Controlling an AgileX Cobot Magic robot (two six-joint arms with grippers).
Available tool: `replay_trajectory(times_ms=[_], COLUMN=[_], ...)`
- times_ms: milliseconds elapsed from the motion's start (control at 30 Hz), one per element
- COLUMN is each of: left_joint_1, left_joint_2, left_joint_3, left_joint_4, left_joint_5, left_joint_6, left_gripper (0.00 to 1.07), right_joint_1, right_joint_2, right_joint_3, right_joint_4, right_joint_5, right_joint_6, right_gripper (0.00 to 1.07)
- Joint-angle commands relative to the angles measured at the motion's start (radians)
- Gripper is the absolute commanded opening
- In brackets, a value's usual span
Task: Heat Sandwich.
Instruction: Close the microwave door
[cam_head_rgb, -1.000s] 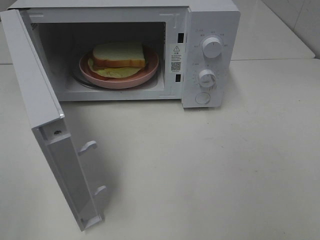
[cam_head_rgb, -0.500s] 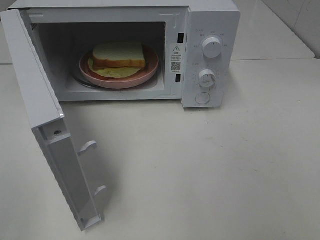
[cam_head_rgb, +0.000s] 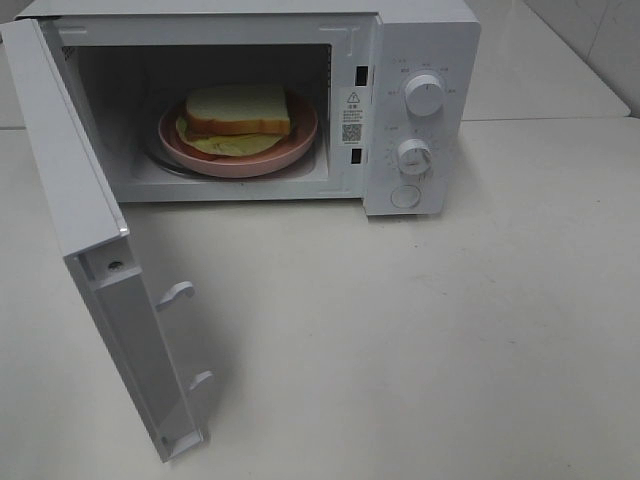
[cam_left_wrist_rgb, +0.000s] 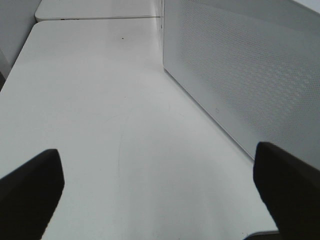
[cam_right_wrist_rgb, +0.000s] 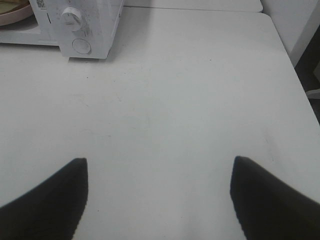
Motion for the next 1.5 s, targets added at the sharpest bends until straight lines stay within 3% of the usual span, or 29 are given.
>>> replay_trajectory(times_ms=[33,1100,1300,1400,1500], left_joint_1=[-0.003,-0.003,-0.003,-0.003,-0.003], left_joint_2=[-0.023,-0.023,0.023,0.056,0.124], left_joint_3=[0.002,0.002,-0.038,-0.041,-0.042], left_joint_4=[0.0,-0.032,-0.002,0.01,0.012], left_joint_5=[-0.004,-0.007,-0.044,-0.065,-0.121], left_joint_6=[-0.002,-0.002,-0.006,-0.006,-0.006], left_gripper=[0.98,0.98,0.97,0.94,0.81], right_joint_1=[-0.007,-0.007,-0.007,-0.007,-0.007], right_joint_2=[-0.026,-0.026,-0.026,-0.026,-0.026], right_joint_3=[0.002,0.002,0.002,0.002,0.002], right_joint_4=[-0.003,-0.003,-0.003,-0.002,-0.002], right_joint_5=[-0.013,-0.013,-0.013,-0.013,-0.013], right_joint_6=[0.011,0.011,0.011,0.011,0.011], right_gripper=[0.76,0.76,0.76,0.76,0.76])
